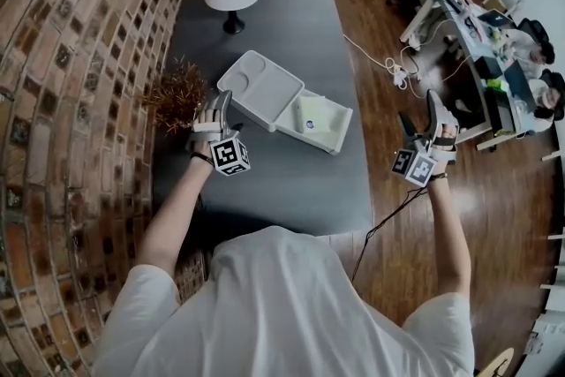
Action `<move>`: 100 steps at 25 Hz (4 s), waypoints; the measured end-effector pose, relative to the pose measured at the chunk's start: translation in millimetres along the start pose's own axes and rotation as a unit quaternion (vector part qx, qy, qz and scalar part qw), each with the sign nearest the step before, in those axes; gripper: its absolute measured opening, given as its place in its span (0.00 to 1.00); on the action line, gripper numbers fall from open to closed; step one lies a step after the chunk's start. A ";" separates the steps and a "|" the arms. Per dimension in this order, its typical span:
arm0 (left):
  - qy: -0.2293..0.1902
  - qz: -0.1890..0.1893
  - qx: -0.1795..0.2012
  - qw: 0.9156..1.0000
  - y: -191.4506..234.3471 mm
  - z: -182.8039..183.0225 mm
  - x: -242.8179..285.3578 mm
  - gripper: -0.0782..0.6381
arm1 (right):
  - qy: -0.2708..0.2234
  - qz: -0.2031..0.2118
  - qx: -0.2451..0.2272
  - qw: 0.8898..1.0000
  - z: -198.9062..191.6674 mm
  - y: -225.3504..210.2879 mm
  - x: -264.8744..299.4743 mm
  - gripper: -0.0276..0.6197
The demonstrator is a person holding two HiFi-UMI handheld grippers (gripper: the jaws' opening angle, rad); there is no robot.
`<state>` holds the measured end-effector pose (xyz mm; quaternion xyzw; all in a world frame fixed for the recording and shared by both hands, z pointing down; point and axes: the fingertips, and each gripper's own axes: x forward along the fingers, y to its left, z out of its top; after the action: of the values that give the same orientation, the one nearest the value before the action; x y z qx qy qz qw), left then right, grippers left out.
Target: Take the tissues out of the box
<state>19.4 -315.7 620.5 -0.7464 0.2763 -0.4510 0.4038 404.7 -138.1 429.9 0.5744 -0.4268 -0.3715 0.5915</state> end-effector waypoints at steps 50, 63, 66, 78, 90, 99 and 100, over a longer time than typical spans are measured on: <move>0.018 0.046 -0.293 0.955 9.2 -16.8 -101.3 0.84 | -0.036 0.343 0.236 0.909 130.4 172.7 89.4 0.90; -0.014 0.055 -0.321 0.945 11.0 -4.9 -113.7 0.84 | 0.018 0.445 0.350 0.824 161.0 207.4 104.8 0.90; -0.024 0.057 -0.323 0.944 13.1 0.2 -114.0 0.84 | 0.058 0.459 0.377 0.802 155.7 217.2 110.6 0.91; -0.063 0.063 -0.344 0.935 14.3 9.5 -116.8 0.84 | 0.158 0.497 0.448 0.727 171.6 254.9 120.5 0.91; -0.085 0.052 -0.408 0.907 11.0 6.8 -112.9 0.84 | 0.223 0.488 0.550 0.639 176.7 285.4 131.0 0.97; -0.091 0.059 -0.458 0.883 16.7 -2.6 -109.6 0.84 | 0.271 0.487 0.573 0.601 179.7 308.7 123.9 0.97; -0.091 0.060 -0.459 0.882 17.5 -2.7 -110.5 0.84 | 0.278 0.487 0.573 0.597 179.4 311.9 122.2 0.97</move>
<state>-32.5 -239.9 556.5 -0.8679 0.4588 -0.1786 0.0658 265.6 -296.8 746.0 0.5775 -0.5833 0.4708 0.3235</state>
